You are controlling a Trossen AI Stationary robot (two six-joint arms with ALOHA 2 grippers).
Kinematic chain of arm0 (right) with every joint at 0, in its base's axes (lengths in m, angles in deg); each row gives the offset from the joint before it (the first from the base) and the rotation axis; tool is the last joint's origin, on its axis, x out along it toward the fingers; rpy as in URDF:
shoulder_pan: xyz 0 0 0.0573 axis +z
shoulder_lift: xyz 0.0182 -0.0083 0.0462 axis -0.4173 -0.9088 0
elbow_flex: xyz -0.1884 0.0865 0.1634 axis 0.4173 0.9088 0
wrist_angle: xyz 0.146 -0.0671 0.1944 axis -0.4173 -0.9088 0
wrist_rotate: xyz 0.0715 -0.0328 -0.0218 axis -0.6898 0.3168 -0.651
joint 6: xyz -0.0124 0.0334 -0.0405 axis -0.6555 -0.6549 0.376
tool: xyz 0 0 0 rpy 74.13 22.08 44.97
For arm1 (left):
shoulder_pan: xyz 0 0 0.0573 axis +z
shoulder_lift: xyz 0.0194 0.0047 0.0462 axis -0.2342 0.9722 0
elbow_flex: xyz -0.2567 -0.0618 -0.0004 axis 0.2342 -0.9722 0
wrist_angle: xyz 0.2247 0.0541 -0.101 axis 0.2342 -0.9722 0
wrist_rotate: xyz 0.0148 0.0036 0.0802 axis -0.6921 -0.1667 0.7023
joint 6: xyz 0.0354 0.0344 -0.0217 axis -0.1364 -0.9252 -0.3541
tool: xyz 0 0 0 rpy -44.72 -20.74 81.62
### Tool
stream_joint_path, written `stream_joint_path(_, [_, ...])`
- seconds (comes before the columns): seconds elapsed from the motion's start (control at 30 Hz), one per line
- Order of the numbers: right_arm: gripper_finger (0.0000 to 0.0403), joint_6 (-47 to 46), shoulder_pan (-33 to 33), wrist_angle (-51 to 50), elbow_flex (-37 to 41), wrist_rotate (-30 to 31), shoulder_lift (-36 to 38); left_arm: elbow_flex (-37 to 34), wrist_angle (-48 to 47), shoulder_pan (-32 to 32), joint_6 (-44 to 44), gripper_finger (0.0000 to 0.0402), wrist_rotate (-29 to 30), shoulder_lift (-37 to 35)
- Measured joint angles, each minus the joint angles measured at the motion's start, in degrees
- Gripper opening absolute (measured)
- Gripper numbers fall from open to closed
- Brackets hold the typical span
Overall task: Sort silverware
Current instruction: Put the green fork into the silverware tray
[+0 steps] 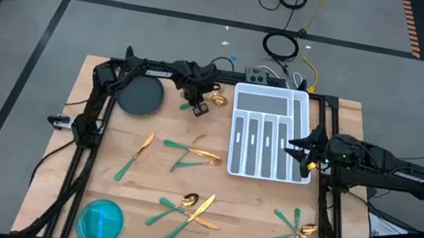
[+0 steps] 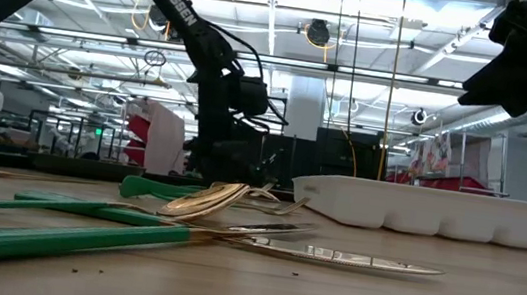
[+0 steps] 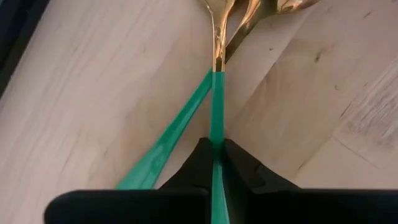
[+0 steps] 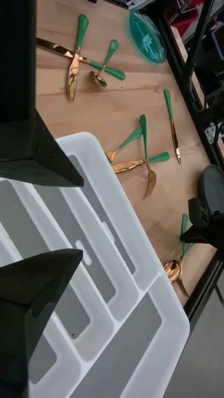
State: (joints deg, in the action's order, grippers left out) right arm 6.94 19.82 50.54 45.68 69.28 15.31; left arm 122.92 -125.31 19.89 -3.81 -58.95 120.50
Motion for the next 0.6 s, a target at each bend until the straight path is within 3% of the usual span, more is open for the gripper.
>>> stream_joint_path(0.6, [0.0167,0.2,0.0,-0.3,0.0,0.0,0.0,10.4,-9.5,-0.6,0.0,0.0015,-0.2,-0.4])
